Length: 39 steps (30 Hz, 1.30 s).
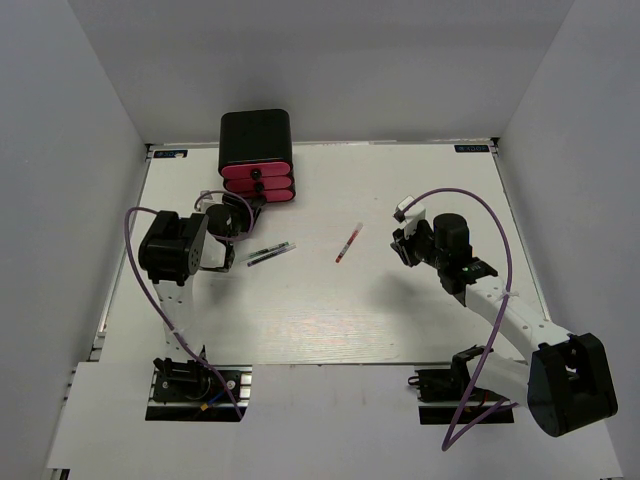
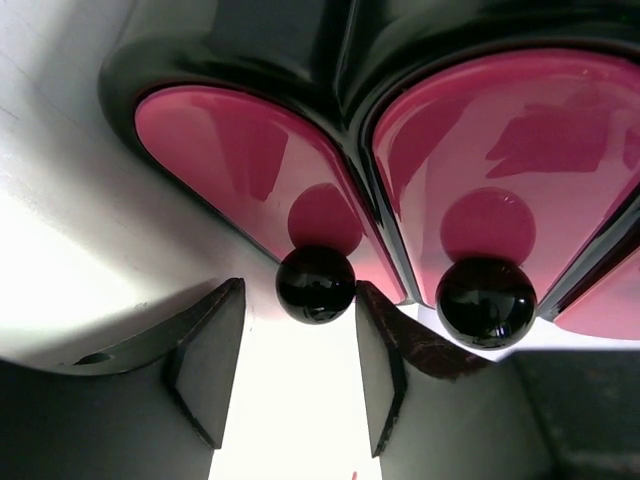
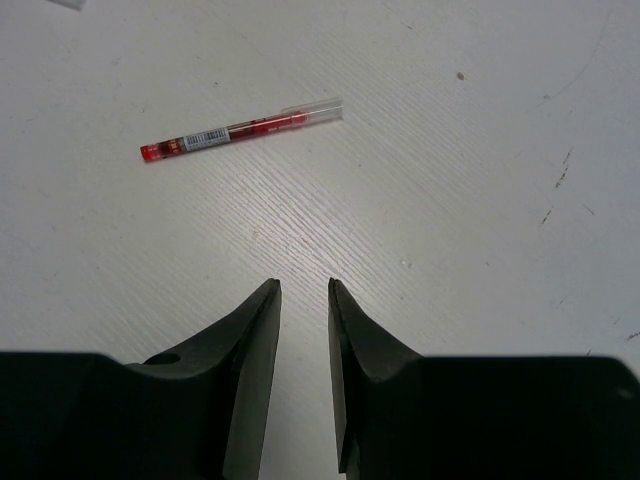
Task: Sort the stationery into containers
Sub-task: Open the drawer in the storage box.
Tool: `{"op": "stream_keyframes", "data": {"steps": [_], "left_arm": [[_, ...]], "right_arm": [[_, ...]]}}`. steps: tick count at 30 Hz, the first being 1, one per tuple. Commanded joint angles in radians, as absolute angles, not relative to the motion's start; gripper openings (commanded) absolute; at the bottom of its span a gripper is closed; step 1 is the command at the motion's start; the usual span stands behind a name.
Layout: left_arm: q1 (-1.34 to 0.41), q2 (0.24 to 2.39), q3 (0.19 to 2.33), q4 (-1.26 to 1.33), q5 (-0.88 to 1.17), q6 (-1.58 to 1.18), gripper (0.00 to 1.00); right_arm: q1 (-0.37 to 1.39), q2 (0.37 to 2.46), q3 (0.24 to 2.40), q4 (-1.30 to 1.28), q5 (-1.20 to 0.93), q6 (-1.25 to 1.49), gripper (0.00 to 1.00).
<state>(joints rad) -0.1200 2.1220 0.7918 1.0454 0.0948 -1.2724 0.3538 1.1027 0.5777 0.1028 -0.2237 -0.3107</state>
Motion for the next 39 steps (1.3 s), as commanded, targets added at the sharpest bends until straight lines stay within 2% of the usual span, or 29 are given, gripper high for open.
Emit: {"op": "stream_keyframes", "data": {"steps": [1,3,7,12,16,22,35,38,39], "left_arm": [[-0.123,2.138,0.804,1.061,0.069,-1.292,0.57],[-0.123,2.138,0.804,1.071,0.060,-1.292,0.52],[-0.123,2.161,0.804,1.127,0.071,-1.311,0.34],[-0.123,2.171,0.804,1.146,0.071,-1.312,0.28],[-0.123,2.171,0.772,1.157,0.061,-1.312,0.16],[-0.123,2.151,0.709,1.216,0.043,-1.312,0.06],[-0.123,2.056,0.512,1.345,0.052,-1.312,0.03],[-0.114,2.034,0.494,1.324,0.077,-1.292,0.08],[-0.114,2.034,0.485,1.315,0.077,-1.292,0.13]], "right_arm": [[0.354,1.109,0.580,0.135,-0.236,-0.319,0.32],[0.356,1.108,0.580,0.137,-0.236,-0.321,0.32],[0.353,1.108,0.581,0.135,-0.238,-0.319,0.32],[0.357,1.109,0.584,0.136,-0.238,-0.321,0.32],[0.356,1.111,0.581,0.137,-0.239,-0.321,0.32],[0.354,1.108,0.581,0.135,-0.239,-0.322,0.32],[0.356,1.101,0.581,0.130,-0.236,-0.322,0.32],[0.353,1.100,0.580,0.130,-0.236,-0.322,0.32],[0.354,1.103,0.578,0.130,-0.235,-0.324,0.32]]}}
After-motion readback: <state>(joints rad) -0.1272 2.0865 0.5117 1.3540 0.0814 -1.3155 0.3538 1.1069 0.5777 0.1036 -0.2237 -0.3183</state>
